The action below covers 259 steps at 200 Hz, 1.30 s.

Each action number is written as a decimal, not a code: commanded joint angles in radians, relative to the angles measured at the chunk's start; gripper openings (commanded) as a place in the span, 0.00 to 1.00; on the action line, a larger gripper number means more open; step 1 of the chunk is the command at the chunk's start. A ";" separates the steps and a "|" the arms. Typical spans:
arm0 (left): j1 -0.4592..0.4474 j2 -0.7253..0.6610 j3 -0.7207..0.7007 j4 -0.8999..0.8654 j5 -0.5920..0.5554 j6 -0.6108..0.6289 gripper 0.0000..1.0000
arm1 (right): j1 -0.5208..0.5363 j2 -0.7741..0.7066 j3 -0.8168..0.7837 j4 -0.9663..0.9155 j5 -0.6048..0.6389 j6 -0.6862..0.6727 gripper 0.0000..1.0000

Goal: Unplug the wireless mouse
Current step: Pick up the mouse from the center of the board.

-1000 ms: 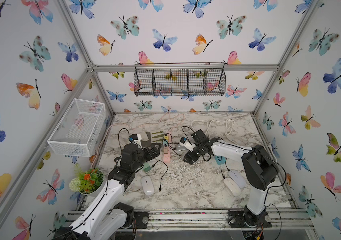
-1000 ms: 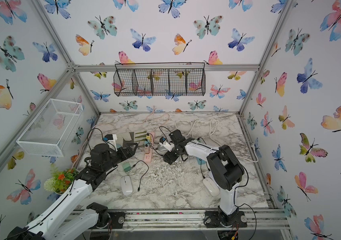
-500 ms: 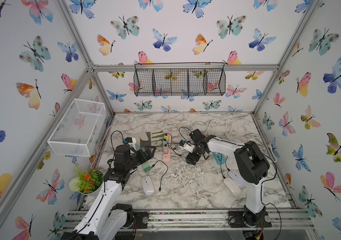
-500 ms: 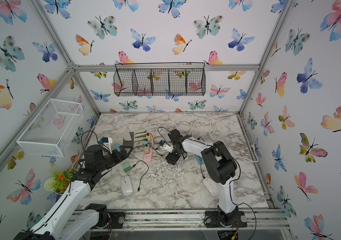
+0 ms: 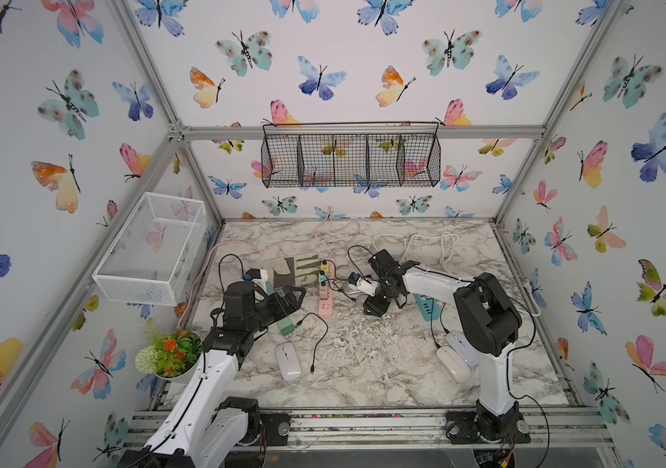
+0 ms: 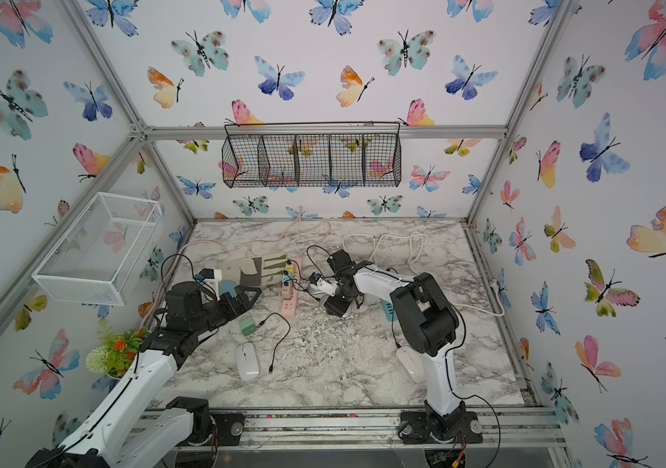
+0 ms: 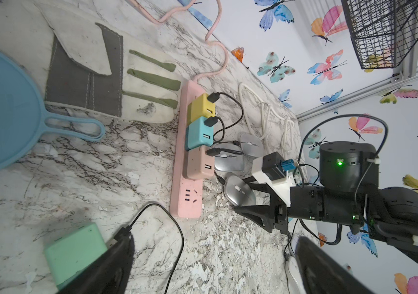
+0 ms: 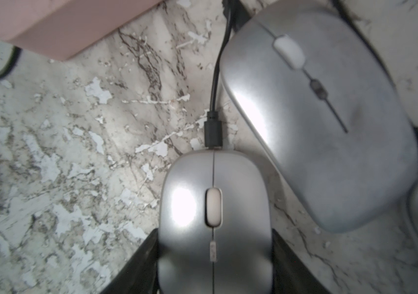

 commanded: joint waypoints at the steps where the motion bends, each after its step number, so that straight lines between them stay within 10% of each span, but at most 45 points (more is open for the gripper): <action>1: 0.006 -0.001 0.024 -0.017 0.000 0.024 1.00 | -0.006 -0.002 -0.055 -0.045 -0.039 -0.002 0.56; 125: 0.006 -0.031 0.138 -0.032 0.040 0.084 0.99 | -0.006 -0.449 -0.333 0.224 -0.336 0.177 0.06; 166: -0.051 0.015 0.144 0.016 0.171 0.040 0.93 | -0.004 -0.584 -0.490 0.452 -0.413 0.314 0.01; 259: -0.337 0.143 0.102 0.138 -0.056 -0.128 0.80 | 0.110 -0.674 -0.667 0.707 -0.268 0.395 0.01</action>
